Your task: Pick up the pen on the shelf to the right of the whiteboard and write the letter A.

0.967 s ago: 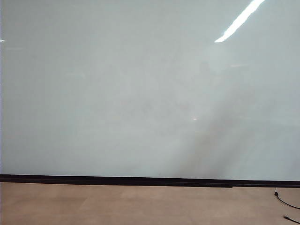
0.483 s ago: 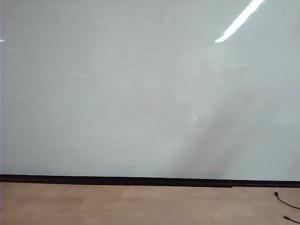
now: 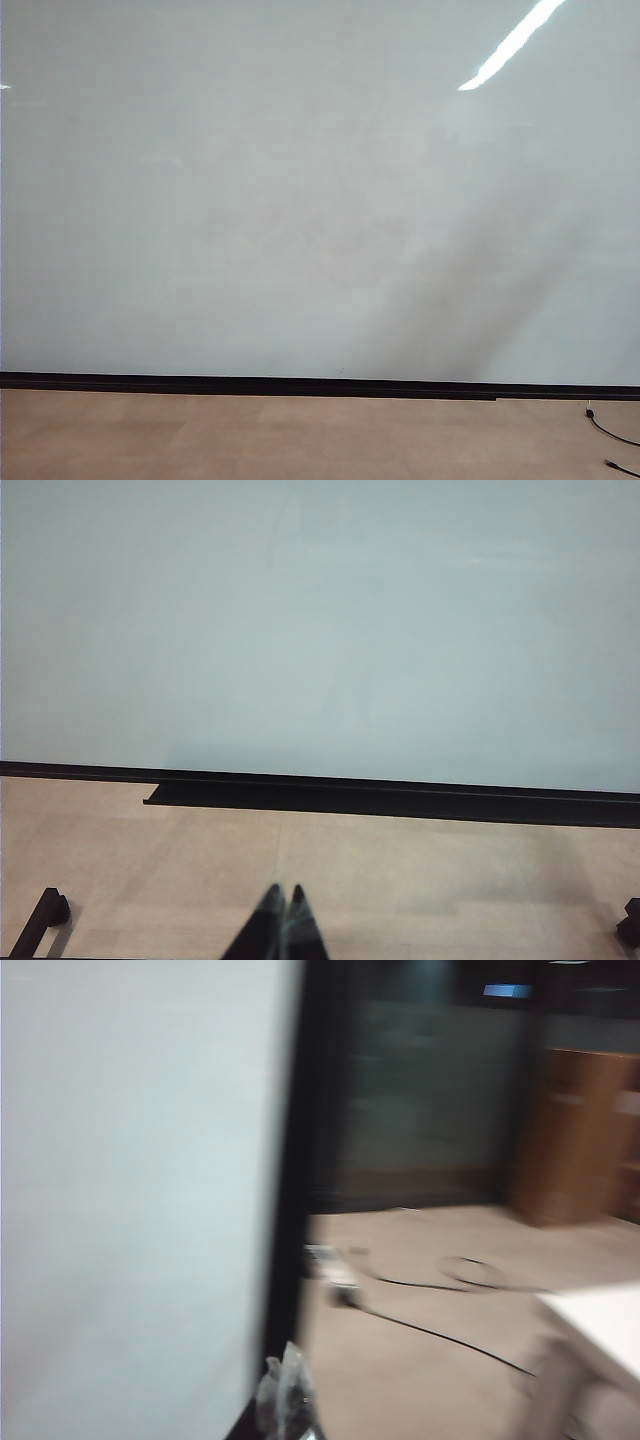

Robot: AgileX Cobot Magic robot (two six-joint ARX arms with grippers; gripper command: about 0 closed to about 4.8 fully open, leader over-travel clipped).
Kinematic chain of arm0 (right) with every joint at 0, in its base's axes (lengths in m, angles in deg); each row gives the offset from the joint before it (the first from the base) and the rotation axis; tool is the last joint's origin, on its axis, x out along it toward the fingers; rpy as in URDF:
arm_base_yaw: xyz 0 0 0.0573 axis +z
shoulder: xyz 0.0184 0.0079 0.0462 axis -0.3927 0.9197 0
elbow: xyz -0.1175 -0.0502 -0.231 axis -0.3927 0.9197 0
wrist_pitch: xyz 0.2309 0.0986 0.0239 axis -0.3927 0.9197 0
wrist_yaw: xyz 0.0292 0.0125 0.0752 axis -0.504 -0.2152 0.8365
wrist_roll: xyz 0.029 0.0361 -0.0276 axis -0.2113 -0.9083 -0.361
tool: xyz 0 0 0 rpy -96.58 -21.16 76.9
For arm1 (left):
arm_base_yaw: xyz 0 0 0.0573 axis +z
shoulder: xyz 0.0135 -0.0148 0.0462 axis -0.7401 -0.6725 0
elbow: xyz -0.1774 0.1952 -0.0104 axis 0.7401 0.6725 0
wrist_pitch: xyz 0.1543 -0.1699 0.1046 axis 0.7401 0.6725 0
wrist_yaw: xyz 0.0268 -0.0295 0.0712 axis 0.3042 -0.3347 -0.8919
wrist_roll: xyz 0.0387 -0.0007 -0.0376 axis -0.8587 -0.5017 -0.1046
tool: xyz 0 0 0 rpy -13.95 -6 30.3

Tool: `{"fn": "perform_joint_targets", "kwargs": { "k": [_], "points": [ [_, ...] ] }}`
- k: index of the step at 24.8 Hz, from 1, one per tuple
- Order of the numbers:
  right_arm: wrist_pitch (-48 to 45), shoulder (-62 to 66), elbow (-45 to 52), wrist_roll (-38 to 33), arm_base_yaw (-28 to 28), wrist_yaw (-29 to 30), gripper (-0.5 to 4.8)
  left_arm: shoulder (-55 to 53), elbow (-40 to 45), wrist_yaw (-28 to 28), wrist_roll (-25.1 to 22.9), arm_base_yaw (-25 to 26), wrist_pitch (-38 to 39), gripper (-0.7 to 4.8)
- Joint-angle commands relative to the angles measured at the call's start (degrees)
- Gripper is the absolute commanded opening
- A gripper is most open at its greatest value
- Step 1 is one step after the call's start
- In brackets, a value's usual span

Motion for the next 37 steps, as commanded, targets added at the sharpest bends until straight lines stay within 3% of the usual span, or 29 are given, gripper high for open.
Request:
{"fn": "perform_joint_targets", "kwargs": {
  "k": [1,3,6,10,11,12,13,14,15,16,26,30,35,37],
  "points": [
    [-0.96,0.00,-0.26,-0.22,-0.02,-6.91,-0.08,-0.02,-0.15,0.04,-0.24,-0.04,-0.28,-0.04],
    [-0.90,0.00,-0.26,-0.24,0.00,-6.29,-0.08,-0.02,-0.15,0.04,-0.24,-0.04,-0.31,-0.04],
    [2.71,0.00,-0.24,-0.24,0.02,-0.72,-0.08,-0.02,-0.15,0.04,-0.24,-0.04,-0.31,-0.05],
    [7.34,0.00,-0.22,-0.24,-0.02,-1.07,-0.08,-0.02,-0.15,0.04,-0.24,-0.04,-0.31,-0.04],
    [9.16,0.00,-0.22,-0.24,-0.02,-1.81,0.28,-0.02,-0.15,0.04,-0.24,-0.04,-0.28,-0.05],
    [10.05,0.00,-0.22,-0.24,-0.02,-2.34,1.04,-0.02,-0.15,0.02,-0.22,-0.04,-0.28,-0.05],
    [10.69,0.00,-0.20,-0.24,-0.02,-2.38,3.13,-0.02,-0.15,0.02,-0.24,-0.04,-0.28,-0.05],
    [10.64,0.00,-0.22,-0.24,-0.02,-2.34,3.92,-0.02,-0.15,0.02,-0.22,-0.04,-0.31,-0.05],
    [10.56,0.00,-0.22,-0.26,0.00,-2.29,4.44,-0.02,-0.15,0.04,-0.24,-0.04,-0.28,-0.05],
    [10.54,0.00,-0.22,-0.26,0.00,-2.29,4.58,-0.02,-0.15,0.04,-0.24,-0.04,-0.28,-0.05],
    [7.04,0.00,-0.22,-0.90,0.02,1.07,4.58,-0.02,-0.15,0.04,-0.24,-0.04,-0.31,-0.05],
    [5.99,0.00,-0.83,-7.41,-0.02,-3.21,4.58,-0.02,-0.15,0.04,-0.24,-0.04,-0.31,-0.05],
    [15.89,2.80,-8.46,-8.44,-0.07,-6.71,4.53,-0.02,-0.15,0.02,-0.24,-0.04,-0.28,-0.05],
    [12.81,6.71,-9.42,-8.41,-0.09,-7.43,4.53,-0.04,-0.15,0.02,-0.24,-0.04,-0.31,-0.05]
  ]
}}
